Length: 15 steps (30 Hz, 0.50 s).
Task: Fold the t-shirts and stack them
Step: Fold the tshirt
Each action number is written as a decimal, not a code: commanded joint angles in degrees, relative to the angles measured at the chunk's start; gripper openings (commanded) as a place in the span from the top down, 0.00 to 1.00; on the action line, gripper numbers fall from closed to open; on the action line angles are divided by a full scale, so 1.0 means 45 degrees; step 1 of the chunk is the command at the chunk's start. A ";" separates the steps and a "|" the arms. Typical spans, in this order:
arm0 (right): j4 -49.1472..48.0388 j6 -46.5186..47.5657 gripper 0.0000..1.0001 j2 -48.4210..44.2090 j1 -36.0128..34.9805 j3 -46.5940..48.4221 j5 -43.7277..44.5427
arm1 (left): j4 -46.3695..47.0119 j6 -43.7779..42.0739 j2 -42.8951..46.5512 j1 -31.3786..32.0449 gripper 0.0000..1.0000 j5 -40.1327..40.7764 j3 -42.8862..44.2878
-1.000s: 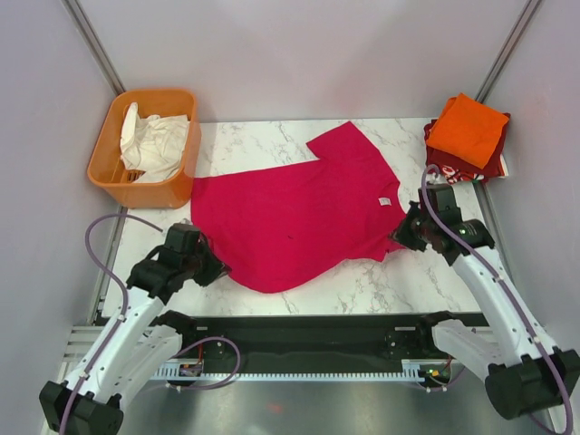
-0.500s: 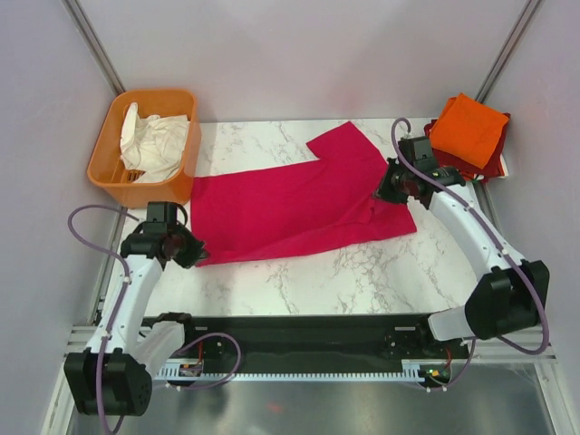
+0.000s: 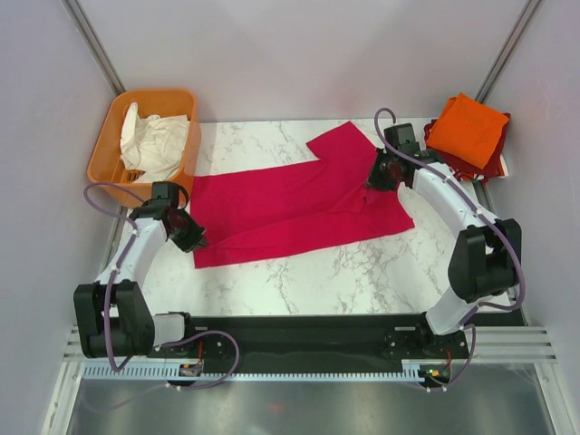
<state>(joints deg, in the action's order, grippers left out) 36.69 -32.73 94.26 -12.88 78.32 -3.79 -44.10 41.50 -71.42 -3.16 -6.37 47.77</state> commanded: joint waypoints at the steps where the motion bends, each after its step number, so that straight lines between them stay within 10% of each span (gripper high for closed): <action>1: -0.0535 0.0223 1.00 0.0420 0.0051 0.0953 0.0549 | 0.0775 -0.0920 -0.0749 -0.0060 0.98 -0.0030 0.1120; 11: -0.0769 0.0106 1.00 0.1611 0.0031 0.1676 0.1448 | 0.0893 -0.1564 -0.3521 -0.0079 0.93 0.0011 0.2723; 13: -0.1041 0.0242 0.88 0.2196 0.0051 0.2064 0.1293 | 0.0912 -0.1623 -0.3913 -0.0118 0.75 -0.0010 0.3016; 15: -0.1024 0.0358 0.71 0.3013 0.0051 0.2901 0.1564 | 0.0874 -0.1643 -0.4441 -0.0293 0.34 0.0068 0.3251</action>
<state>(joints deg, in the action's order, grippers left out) 34.85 -32.62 103.90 -12.88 85.52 0.95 -41.43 36.34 -89.23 -3.29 -6.24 59.16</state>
